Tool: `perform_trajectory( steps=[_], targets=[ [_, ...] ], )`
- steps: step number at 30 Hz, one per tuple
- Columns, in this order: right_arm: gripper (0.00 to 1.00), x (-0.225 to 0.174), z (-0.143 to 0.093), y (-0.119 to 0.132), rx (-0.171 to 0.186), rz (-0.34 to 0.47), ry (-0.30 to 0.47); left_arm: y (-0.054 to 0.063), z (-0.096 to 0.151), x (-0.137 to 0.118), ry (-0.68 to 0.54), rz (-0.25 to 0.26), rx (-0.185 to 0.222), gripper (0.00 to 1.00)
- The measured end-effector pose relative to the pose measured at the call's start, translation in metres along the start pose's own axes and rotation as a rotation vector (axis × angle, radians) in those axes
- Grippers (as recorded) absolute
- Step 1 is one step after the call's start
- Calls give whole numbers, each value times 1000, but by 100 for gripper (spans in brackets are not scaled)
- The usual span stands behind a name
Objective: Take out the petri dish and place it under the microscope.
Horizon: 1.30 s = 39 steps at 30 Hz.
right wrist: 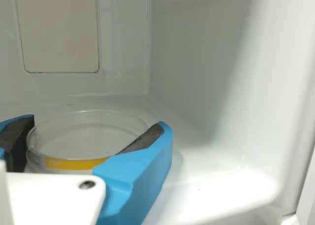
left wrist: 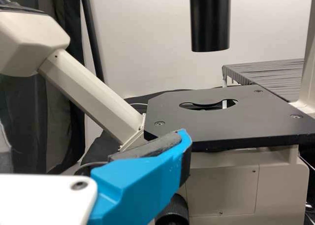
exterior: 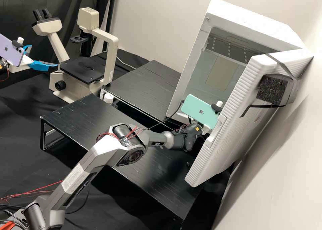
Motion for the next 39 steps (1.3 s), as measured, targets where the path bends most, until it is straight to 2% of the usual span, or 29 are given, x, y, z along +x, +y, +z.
perform_trajectory(
  steps=[5, 8, 13, 17, 22, 29, 39],
  targets=[
    [0, -18, -3, 7, 11, 9, 20, 0, 0, 0, 0, 0, 0, 100],
    [0, -36, -2, 14, 17, 12, -3, 0, 0, 0, 0, 0, 0, 100],
    [0, -74, 3, 27, 76, 56, -21, 0, 0, 0, 0, 0, 0, 100],
    [0, -105, -1, 27, 105, 78, 5, 0, 0, 0, 0, 0, 0, 100],
    [0, -151, -18, 13, 132, 78, 92, 0, 0, 0, 0, 0, 0, 100],
    [0, -209, -49, -19, 174, 50, 231, 0, 0, 0, 0, 0, 0, 100],
    [0, -272, -109, -56, 176, -37, 449, 0, 0, 0, 0, 0, 0, 100]
  ],
)
